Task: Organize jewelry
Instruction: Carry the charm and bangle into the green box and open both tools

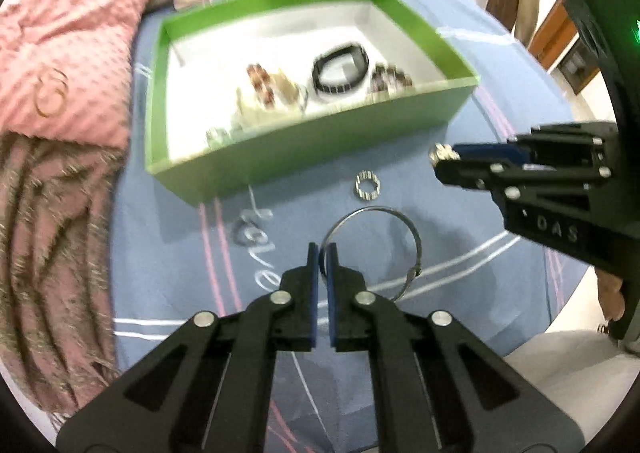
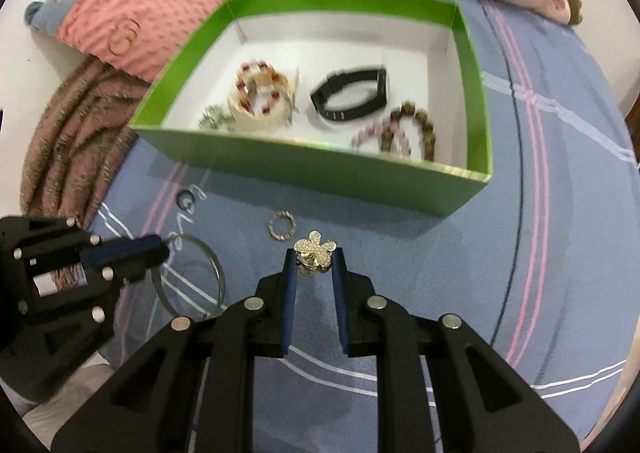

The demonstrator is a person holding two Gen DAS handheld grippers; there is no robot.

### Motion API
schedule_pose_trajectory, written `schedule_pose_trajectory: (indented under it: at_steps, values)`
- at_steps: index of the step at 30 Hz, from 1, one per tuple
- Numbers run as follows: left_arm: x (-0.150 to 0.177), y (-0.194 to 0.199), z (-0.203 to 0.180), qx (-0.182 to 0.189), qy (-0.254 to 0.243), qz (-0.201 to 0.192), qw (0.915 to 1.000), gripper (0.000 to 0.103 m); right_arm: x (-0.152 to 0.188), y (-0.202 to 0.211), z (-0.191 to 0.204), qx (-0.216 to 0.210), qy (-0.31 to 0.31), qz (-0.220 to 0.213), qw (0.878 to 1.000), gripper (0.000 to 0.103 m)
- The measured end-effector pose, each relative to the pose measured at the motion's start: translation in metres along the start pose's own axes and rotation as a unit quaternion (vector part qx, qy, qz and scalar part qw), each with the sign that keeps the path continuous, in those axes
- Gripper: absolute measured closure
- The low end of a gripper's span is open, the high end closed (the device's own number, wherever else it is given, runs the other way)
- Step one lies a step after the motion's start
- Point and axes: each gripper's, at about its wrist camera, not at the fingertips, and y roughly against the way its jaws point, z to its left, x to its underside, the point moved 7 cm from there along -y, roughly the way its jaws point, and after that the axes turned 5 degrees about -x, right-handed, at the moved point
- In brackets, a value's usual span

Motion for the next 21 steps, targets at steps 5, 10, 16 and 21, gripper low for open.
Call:
schedule_pose_trajectory:
  at_steps: [5,10,16,21]
  values:
    - [-0.025,0.021,0.013,-0.015,0.012,-0.033,0.9993,0.099,-0.015,0.029,0.007,-0.004,0.01,-0.032,0.999,0.086]
    - [-0.043,0.034,0.024,-0.027,0.019,-0.055,0.998,0.099,-0.028,0.049,0.009,-0.006,0.015,-0.055,0.998,0.086]
    - [-0.059,0.044,0.034,-0.03,0.029,-0.071,0.9966,0.099,-0.037,0.062,0.007,-0.006,0.015,-0.073,0.997,0.086]
    - [-0.064,0.044,0.037,-0.029,0.032,-0.072,0.9964,0.099,-0.041,0.063,0.004,-0.005,0.01,-0.074,0.997,0.086]
